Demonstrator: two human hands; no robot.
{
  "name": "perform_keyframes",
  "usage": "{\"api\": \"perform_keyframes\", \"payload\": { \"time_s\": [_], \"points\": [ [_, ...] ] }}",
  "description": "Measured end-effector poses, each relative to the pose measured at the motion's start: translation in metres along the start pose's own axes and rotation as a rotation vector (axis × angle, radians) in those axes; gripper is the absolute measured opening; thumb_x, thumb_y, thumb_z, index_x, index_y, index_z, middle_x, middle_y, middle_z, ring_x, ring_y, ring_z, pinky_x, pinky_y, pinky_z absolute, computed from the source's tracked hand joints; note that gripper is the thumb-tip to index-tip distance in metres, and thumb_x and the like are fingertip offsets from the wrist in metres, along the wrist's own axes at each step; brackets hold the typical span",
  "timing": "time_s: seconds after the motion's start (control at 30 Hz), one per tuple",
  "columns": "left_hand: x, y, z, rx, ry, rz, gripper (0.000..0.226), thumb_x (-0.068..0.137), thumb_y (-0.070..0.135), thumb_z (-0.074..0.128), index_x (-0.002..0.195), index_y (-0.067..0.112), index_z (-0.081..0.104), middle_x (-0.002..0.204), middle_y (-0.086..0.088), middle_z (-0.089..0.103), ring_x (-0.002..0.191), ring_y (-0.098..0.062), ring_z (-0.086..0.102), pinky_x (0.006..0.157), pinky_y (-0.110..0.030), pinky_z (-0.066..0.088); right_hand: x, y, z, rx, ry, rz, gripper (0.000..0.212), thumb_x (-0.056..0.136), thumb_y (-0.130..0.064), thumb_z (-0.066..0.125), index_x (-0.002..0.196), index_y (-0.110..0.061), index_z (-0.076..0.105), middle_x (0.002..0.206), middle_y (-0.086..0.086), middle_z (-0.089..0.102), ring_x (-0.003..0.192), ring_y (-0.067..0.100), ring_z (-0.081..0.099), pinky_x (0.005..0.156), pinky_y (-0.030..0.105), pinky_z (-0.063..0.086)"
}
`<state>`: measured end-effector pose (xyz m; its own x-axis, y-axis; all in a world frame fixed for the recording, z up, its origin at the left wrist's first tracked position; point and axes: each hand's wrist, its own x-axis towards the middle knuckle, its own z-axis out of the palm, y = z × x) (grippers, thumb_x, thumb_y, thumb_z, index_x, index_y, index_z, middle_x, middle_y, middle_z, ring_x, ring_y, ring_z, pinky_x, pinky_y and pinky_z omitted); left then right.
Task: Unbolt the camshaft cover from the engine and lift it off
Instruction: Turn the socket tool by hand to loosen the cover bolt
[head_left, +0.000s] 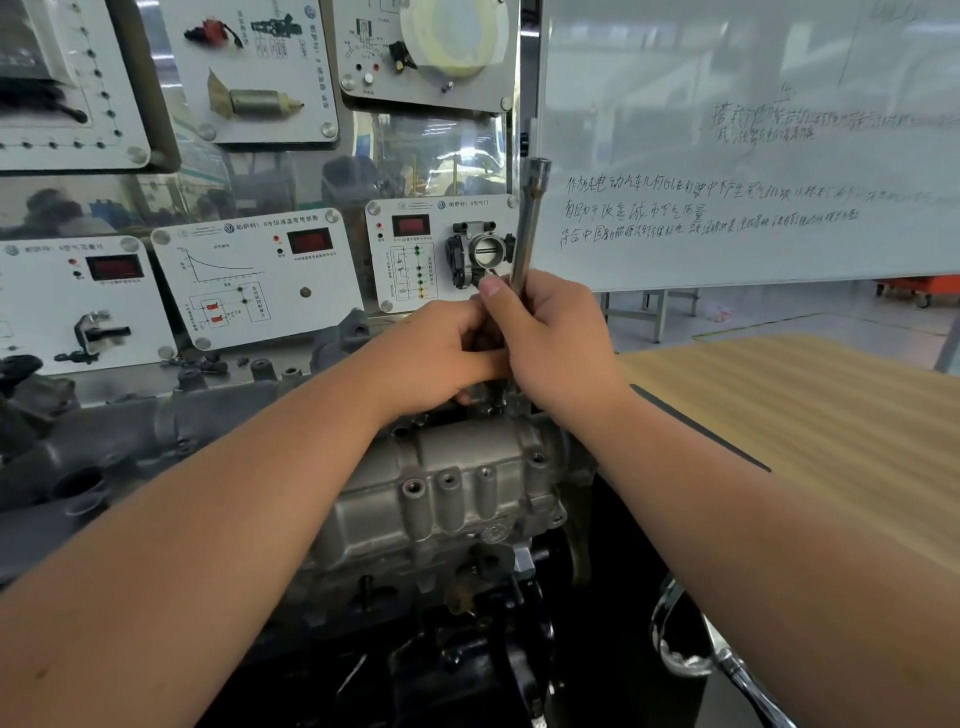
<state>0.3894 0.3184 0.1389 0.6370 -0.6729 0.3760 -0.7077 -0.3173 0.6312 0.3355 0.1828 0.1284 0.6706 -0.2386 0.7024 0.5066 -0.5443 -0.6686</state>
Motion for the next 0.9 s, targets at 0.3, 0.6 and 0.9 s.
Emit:
{"api": "perform_keyframes", "payload": {
  "time_s": [0.3, 0.6, 0.9],
  "points": [
    [0.0003, 0.0022, -0.0017, 0.089, 0.007, -0.037, 0.023, 0.092, 0.009, 0.064, 0.086, 0.031, 0.07, 0.075, 0.004, 0.075, 0.065, -0.02, 0.073, 0.069, -0.045, 0.064, -0.0027, -0.004, 0.0019, -0.04, -0.091, -0.037, 0.031, 0.102, -0.035, 0.054, 0.08, -0.016, 0.062, 0.067, -0.012, 0.063, 0.067, 0.003, 0.058, 0.062, 0.02, 0.044],
    [-0.0013, -0.0024, -0.0021, -0.004, 0.02, -0.049, 0.029, 0.094, 0.007, 0.065, 0.084, 0.033, 0.071, 0.072, 0.01, 0.075, 0.065, -0.012, 0.072, 0.066, -0.03, 0.057, -0.0029, -0.0069, 0.0033, -0.07, -0.101, -0.028, 0.038, 0.105, -0.03, 0.049, 0.071, -0.014, 0.051, 0.06, -0.005, 0.048, 0.057, 0.006, 0.043, 0.054, 0.024, 0.033],
    [0.0013, -0.0011, -0.0005, 0.12, 0.051, -0.025, 0.023, 0.094, 0.012, 0.062, 0.089, 0.034, 0.069, 0.08, 0.008, 0.076, 0.063, -0.019, 0.074, 0.06, -0.04, 0.063, -0.0057, -0.0084, 0.0009, -0.058, -0.076, -0.072, 0.02, 0.101, -0.027, 0.058, 0.094, -0.009, 0.065, 0.081, 0.003, 0.067, 0.081, 0.018, 0.063, 0.073, 0.034, 0.051]
  ]
}}
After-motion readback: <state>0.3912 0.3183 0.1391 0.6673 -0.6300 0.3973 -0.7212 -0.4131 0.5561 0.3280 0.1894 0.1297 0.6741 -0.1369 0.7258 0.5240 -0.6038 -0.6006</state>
